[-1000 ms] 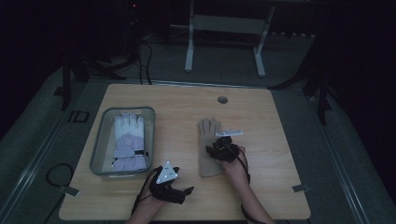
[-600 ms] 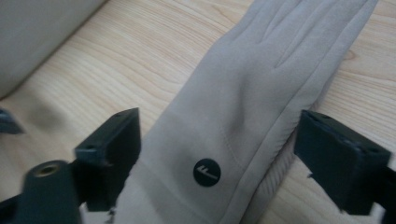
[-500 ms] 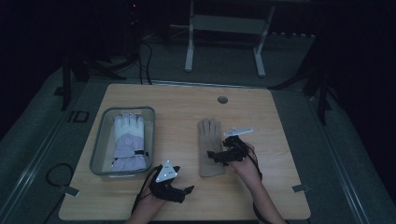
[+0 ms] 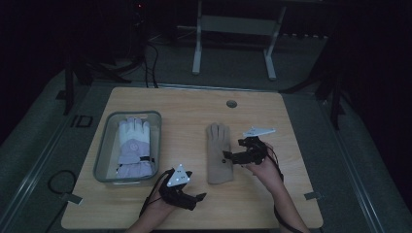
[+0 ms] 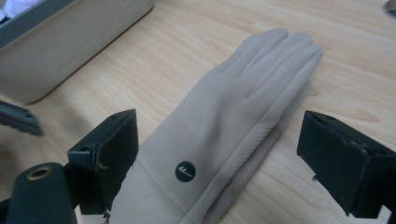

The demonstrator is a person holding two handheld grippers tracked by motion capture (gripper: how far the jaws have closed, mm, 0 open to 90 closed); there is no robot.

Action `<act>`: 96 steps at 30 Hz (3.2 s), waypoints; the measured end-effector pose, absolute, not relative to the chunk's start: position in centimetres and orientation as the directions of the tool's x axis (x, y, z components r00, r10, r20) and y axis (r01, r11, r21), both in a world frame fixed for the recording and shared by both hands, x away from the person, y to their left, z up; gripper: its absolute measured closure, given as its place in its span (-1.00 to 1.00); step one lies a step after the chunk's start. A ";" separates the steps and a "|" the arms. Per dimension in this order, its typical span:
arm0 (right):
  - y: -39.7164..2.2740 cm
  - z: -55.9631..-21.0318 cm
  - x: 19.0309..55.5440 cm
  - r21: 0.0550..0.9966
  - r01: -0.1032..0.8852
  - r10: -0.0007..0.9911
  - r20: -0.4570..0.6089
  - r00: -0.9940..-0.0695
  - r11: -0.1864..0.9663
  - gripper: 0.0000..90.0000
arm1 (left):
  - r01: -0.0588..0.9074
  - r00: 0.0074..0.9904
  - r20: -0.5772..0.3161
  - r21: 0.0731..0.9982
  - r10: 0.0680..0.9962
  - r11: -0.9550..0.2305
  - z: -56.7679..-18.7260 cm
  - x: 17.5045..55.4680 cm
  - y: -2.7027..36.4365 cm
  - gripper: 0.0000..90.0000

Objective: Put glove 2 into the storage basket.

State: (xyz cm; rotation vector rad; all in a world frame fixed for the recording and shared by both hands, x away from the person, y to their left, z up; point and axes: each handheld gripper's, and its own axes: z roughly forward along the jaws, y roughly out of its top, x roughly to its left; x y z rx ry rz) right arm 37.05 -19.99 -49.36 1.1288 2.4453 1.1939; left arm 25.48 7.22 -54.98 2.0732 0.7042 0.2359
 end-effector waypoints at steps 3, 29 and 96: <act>-20.1 -49.4 37.7 0.735 0.557 0.714 0.144 -0.685 0.387 -0.71 | 0.382 0.837 -0.088 0.800 0.540 -0.462 -55.1 26.0 6.7 -0.68; -18.1 -51.9 43.7 0.695 0.648 0.769 0.217 -0.601 0.310 -0.57 | 0.254 0.922 -0.017 0.780 0.387 -0.571 -54.5 30.1 1.5 -0.61; -14.0 -48.8 43.2 0.685 0.637 0.662 0.298 -0.688 0.354 0.50 | 0.218 0.925 0.120 0.610 0.360 -0.762 -49.6 30.9 2.8 0.78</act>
